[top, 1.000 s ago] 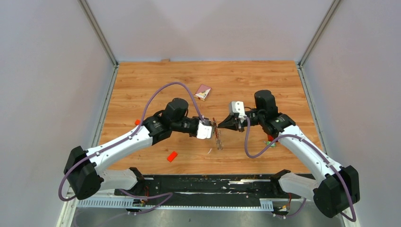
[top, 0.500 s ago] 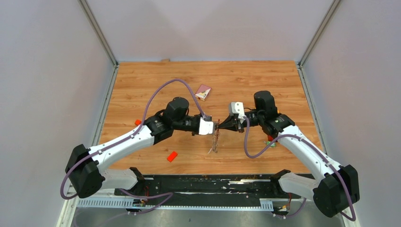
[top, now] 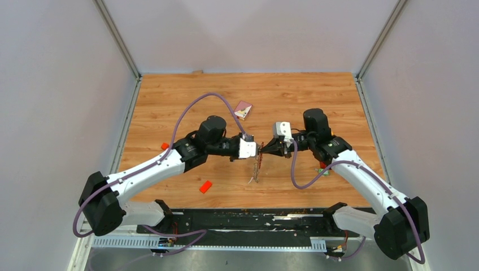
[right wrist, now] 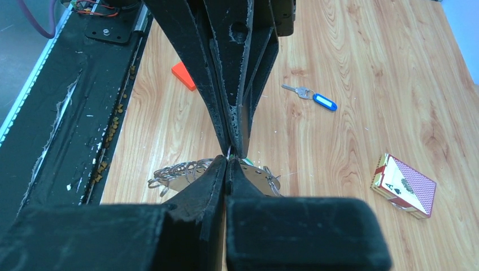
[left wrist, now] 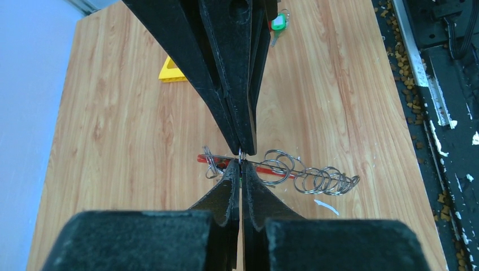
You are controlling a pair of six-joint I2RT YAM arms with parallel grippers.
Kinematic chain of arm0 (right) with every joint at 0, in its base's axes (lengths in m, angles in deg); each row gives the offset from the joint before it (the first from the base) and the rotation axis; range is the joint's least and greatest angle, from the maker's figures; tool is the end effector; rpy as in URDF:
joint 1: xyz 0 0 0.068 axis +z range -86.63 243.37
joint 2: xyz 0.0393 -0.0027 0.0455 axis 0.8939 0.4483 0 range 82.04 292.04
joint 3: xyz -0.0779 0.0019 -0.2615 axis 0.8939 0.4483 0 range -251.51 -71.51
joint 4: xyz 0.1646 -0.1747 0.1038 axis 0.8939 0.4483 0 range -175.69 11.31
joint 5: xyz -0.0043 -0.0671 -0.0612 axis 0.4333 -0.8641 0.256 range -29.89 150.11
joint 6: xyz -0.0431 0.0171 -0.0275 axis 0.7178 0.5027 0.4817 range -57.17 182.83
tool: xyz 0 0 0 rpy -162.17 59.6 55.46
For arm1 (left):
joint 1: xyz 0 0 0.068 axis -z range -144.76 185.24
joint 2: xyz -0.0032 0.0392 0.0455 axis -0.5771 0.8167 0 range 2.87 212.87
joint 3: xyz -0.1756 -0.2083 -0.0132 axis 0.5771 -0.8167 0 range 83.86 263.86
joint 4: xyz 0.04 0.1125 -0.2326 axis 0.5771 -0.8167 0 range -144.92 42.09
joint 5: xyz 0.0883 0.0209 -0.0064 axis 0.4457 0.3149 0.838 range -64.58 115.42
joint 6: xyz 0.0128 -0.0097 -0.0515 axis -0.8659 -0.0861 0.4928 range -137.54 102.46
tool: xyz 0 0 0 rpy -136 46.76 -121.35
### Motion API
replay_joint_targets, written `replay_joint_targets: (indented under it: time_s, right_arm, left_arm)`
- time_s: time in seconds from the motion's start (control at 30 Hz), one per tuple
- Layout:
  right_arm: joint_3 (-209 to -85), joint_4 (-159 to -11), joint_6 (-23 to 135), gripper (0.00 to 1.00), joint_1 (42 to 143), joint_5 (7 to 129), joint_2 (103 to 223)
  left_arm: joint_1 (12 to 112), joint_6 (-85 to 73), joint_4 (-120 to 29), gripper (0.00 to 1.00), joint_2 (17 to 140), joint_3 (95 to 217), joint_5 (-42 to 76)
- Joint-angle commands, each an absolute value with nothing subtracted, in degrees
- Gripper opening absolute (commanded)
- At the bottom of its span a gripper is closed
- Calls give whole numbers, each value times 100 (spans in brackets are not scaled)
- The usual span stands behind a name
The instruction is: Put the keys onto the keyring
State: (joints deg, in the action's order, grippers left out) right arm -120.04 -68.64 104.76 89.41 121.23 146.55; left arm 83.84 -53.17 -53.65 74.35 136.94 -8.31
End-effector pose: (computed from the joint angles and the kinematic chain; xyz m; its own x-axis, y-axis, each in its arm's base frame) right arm 0.1974 0.1312 0.2924 0.2180 -0.2526 -0.9427 -0.9757 -0.0769 -0.2051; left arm 0.1718 -0.2248 0.3010 0.3390 0.3481 -0.8740 0.9369 -0.0406 0.3472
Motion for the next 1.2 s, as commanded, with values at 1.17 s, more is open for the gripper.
replay_joint_targets:
  time_s: [1.17]
  right_arm:
    - [-12055,-7628,9635,24,9297,11929,14826]
  left_arm:
    - [8543,-4593,-6652,0,7595,14699,-109]
